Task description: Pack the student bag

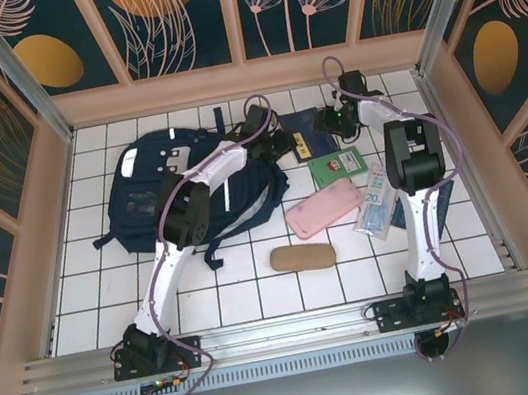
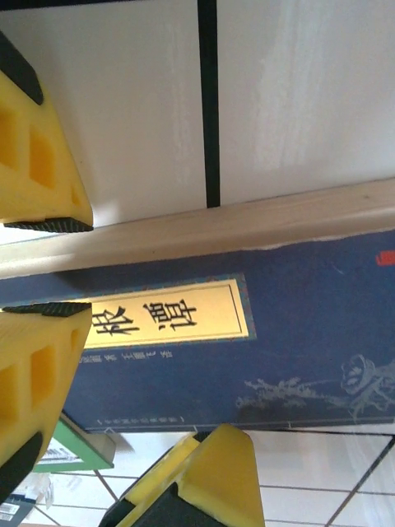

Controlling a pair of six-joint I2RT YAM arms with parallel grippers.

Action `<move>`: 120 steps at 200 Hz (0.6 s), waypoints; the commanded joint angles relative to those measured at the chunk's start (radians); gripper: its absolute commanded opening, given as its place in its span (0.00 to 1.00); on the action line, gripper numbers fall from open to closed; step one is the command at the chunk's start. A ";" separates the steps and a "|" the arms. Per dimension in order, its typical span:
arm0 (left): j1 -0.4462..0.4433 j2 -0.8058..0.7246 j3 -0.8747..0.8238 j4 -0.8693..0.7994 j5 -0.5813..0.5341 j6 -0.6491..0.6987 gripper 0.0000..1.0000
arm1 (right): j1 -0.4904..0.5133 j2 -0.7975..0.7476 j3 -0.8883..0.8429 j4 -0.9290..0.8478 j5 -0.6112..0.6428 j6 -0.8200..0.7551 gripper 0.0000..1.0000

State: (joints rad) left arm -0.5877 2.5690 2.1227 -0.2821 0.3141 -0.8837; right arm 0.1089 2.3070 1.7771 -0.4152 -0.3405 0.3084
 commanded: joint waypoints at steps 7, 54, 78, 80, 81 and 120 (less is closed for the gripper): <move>0.001 0.060 0.002 -0.083 -0.004 0.028 0.28 | 0.057 -0.003 -0.056 -0.011 -0.157 -0.003 0.54; 0.000 0.061 -0.005 -0.069 0.025 0.037 0.24 | 0.053 -0.096 -0.137 0.084 -0.376 0.033 0.49; 0.000 0.054 -0.010 -0.069 0.026 0.045 0.24 | 0.039 -0.137 -0.156 0.124 -0.465 0.054 0.48; 0.000 0.054 -0.010 -0.069 0.026 0.045 0.24 | 0.038 -0.140 -0.157 0.126 -0.470 0.056 0.48; 0.000 0.053 -0.011 -0.069 0.026 0.045 0.24 | 0.037 -0.142 -0.157 0.126 -0.472 0.056 0.48; 0.000 0.036 -0.035 -0.054 0.031 0.051 0.25 | 0.028 -0.187 -0.174 0.114 -0.476 0.045 0.47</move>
State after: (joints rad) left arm -0.5686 2.5702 2.1227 -0.3183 0.3145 -0.8688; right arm 0.0807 2.1899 1.6199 -0.2760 -0.6109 0.3450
